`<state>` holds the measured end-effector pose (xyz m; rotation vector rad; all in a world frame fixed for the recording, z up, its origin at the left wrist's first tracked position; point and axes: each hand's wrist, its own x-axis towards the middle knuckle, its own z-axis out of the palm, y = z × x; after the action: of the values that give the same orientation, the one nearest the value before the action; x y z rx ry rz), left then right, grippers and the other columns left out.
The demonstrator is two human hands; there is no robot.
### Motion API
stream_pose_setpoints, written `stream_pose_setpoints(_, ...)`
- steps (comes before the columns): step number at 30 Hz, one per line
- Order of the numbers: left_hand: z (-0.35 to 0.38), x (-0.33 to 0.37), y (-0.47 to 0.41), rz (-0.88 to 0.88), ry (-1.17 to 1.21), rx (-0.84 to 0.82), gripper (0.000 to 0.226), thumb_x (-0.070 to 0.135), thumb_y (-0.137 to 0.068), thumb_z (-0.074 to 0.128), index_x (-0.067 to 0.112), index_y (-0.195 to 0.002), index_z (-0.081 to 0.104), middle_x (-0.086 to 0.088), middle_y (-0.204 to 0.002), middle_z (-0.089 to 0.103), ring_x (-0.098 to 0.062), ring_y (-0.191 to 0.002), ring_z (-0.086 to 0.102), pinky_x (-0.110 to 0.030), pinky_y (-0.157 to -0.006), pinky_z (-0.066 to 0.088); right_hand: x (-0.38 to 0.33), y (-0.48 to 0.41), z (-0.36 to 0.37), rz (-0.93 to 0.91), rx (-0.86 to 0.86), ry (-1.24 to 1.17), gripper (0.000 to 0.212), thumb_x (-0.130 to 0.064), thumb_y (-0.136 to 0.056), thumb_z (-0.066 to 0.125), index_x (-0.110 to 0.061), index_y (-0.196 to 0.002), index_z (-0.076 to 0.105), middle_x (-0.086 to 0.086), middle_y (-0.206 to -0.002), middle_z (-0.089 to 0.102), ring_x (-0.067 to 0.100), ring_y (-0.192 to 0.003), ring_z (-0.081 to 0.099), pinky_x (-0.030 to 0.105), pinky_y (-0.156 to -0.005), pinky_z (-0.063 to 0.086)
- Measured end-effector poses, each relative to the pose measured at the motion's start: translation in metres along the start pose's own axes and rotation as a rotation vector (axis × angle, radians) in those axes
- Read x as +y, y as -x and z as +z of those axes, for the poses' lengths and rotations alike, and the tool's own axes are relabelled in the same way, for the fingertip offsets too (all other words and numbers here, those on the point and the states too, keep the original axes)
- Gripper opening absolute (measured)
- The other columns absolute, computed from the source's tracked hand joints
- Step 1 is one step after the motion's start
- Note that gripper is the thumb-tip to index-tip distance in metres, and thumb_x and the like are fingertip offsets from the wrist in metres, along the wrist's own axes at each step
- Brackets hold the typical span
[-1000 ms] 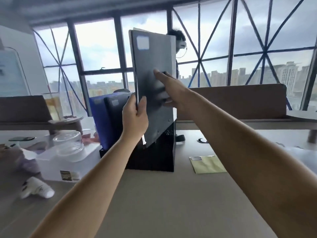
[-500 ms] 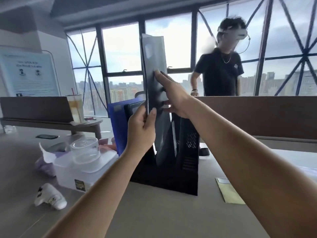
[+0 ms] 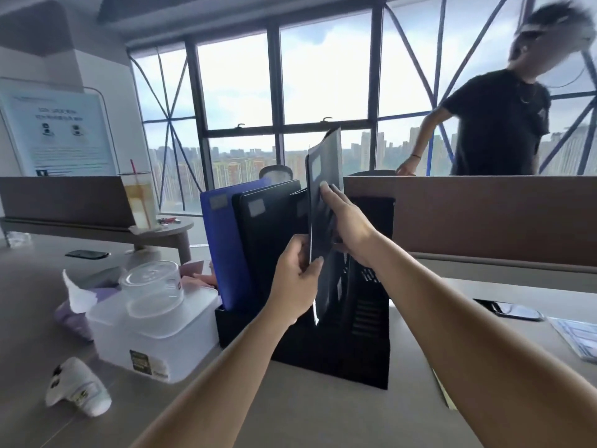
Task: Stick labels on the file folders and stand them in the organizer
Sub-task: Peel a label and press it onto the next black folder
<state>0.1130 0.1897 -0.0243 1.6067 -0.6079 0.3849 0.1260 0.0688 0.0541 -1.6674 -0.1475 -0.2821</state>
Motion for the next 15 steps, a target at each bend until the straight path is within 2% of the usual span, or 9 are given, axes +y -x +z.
stream_pose_setpoints(4, 0.003, -0.018, 0.004, -0.015, -0.026, 0.053, 0.024, 0.000, -0.094, 0.056, 0.020, -0.107, 0.053, 0.006, -0.084, 0.065, -0.002, -0.070, 0.059, -0.019, -0.068, 0.047, 0.021, -0.007, 0.006, -0.015, 0.001, 0.036, 0.099, -0.083, -0.061, 0.058, -0.049, -0.149, 0.028, -0.012, -0.152, 0.044, 0.015, -0.136, 0.046, 0.046, -0.116, 0.033)
stream_pose_setpoints(8, -0.001, -0.024, 0.010, 0.032, -0.148, 0.142, 0.027, 0.002, -0.094, 0.057, 0.027, -0.103, 0.053, 0.015, -0.077, 0.058, 0.001, -0.069, 0.057, -0.013, -0.067, 0.045, 0.028, -0.008, 0.021, -0.024, 0.006, 0.074, 0.101, -0.085, -0.062, 0.054, -0.047, -0.151, 0.023, -0.015, -0.153, 0.042, 0.012, -0.138, 0.042, 0.041, -0.119, 0.028)
stream_pose_setpoints(12, -0.008, -0.026, 0.017, 0.010, -0.183, 0.097, 0.024, 0.005, -0.094, 0.058, 0.029, -0.098, 0.057, 0.012, -0.068, 0.058, -0.001, -0.061, 0.053, -0.015, -0.062, 0.044, 0.034, -0.005, 0.027, 0.009, 0.032, 0.124, 0.095, -0.085, -0.073, 0.042, -0.044, -0.154, 0.016, -0.010, -0.161, 0.028, 0.017, -0.146, 0.031, 0.044, -0.120, 0.024)
stream_pose_setpoints(15, -0.011, -0.033, 0.018, -0.028, -0.374, 0.003, 0.009, 0.017, -0.096, 0.058, 0.024, -0.092, 0.060, 0.012, -0.070, 0.063, 0.001, -0.066, 0.061, -0.014, -0.063, 0.047, 0.043, -0.004, 0.024, 0.082, 0.043, 0.170, 0.086, -0.078, -0.085, 0.039, -0.035, -0.157, 0.015, -0.006, -0.162, 0.027, 0.020, -0.147, 0.029, 0.041, -0.120, 0.022)
